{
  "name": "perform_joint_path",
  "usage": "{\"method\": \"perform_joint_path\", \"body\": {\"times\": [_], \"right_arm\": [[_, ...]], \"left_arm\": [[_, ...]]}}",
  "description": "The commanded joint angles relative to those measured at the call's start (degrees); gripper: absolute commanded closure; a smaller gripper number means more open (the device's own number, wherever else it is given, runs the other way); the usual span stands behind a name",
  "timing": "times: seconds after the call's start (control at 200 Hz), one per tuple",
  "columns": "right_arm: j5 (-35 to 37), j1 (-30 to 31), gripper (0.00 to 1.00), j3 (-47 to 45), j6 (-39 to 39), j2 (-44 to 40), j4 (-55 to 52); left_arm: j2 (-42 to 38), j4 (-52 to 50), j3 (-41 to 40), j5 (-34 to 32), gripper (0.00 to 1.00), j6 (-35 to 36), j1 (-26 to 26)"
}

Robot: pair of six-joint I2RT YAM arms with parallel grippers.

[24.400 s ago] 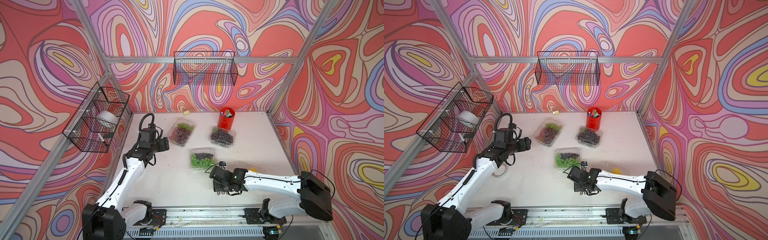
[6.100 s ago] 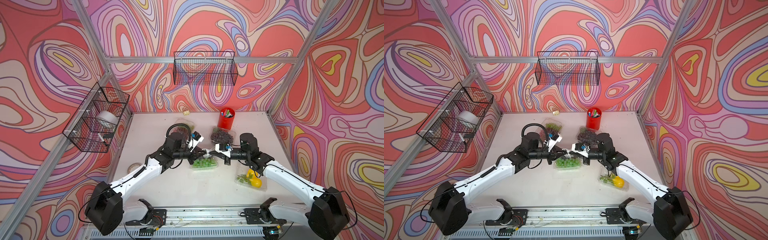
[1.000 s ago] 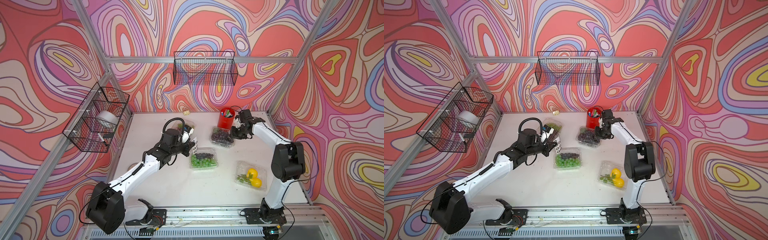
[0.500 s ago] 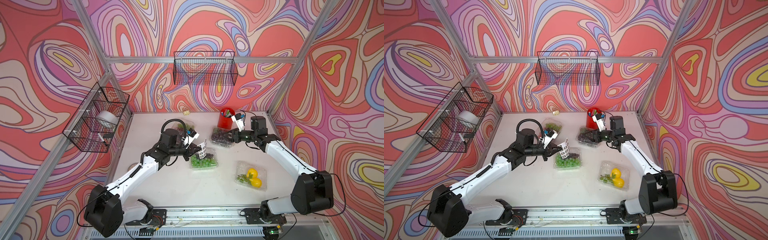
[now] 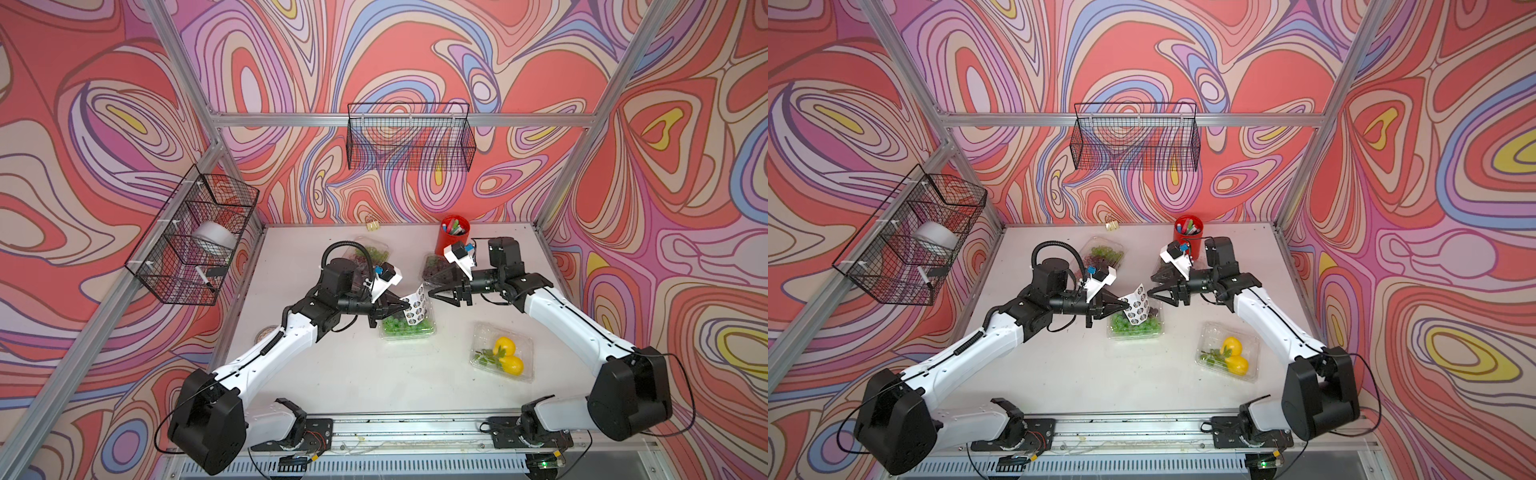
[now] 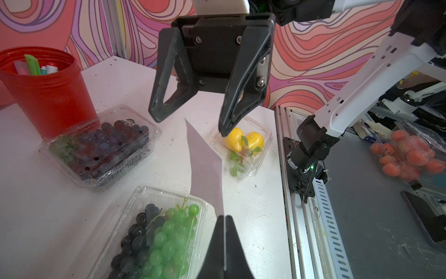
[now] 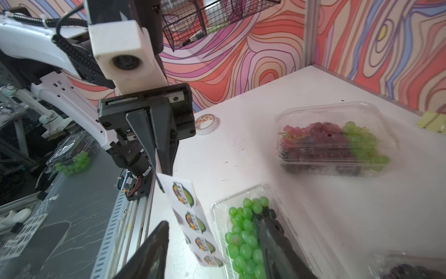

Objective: Label fruit boxes
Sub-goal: Adjust the label sticker.

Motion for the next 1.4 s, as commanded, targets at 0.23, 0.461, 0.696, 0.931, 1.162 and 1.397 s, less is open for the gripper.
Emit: {"method": "perform_joint_path", "body": {"times": [0.23, 0.461, 0.696, 0.931, 1.162, 1.397], "right_arm": [[-7.7, 0.7, 0.51, 3.5, -9.1, 3.9, -8.8], [-11.0, 0.7, 0.61, 5.1, -13.0, 5.6, -12.5], [-12.6, 0.7, 0.67, 5.5, -13.7, 6.2, -12.3], [-13.2, 0.7, 0.74, 5.6, -13.6, 6.4, -12.5], [-14.0, 0.7, 0.99, 5.8, -15.2, 6.4, -13.2], [-13.7, 0.7, 1.00, 6.5, -15.2, 6.1, -12.4]], "left_arm": [[-0.6, 1.9, -0.6, 2.1, 1.00, 1.2, 0.2], [-0.6, 1.2, -0.3, 1.9, 1.00, 2.0, -0.1], [-0.6, 1.1, -0.3, 0.9, 1.00, 2.0, -0.3], [-0.3, 1.4, 0.1, 0.5, 1.00, 1.8, -0.6], [0.0, 1.7, 0.1, -0.3, 1.00, 1.4, -0.9], [-0.1, 4.1, -1.8, -0.8, 0.84, -0.2, -1.0]]}}
